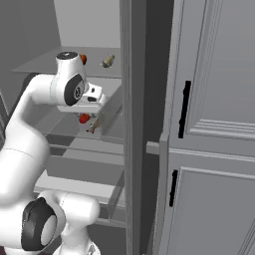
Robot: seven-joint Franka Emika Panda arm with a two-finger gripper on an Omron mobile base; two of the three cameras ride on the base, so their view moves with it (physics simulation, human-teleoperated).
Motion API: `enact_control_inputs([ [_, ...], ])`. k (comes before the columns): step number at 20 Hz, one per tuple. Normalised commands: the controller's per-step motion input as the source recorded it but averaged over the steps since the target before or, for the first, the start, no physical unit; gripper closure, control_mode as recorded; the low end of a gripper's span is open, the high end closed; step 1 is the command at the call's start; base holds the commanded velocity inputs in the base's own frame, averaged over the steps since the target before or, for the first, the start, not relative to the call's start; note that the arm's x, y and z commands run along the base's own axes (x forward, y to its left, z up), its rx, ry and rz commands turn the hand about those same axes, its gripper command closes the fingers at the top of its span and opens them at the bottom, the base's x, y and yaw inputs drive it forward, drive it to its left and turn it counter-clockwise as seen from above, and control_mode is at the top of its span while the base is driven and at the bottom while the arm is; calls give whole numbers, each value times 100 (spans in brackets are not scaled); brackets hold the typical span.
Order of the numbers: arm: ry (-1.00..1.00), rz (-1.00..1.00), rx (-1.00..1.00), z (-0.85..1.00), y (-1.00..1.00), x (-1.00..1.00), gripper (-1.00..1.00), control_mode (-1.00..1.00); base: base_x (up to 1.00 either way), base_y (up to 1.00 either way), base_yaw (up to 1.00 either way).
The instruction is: Place one bell pepper and one fish in each tupperware on the nearby counter, to pack two identical lunches.
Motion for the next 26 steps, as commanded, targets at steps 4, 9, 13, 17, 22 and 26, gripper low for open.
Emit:
enact_control_inputs([
  [4,0,0,0,-14,7,0,-100,-100,0,0,0],
  [9,-11,0,0,-70,18,0,-100,-100,0,0,0],
  [13,-18,0,0,-66,29,0,-100,-100,0,0,0],
  [17,-24,0,2,-36,23,0,-100,-100,0,0,0],
  [22,-10,0,17,-7,23,6,-100,-100,0,0,0],
  [26,0,0,14,0,13,23,-100,-100,0,0,0],
])
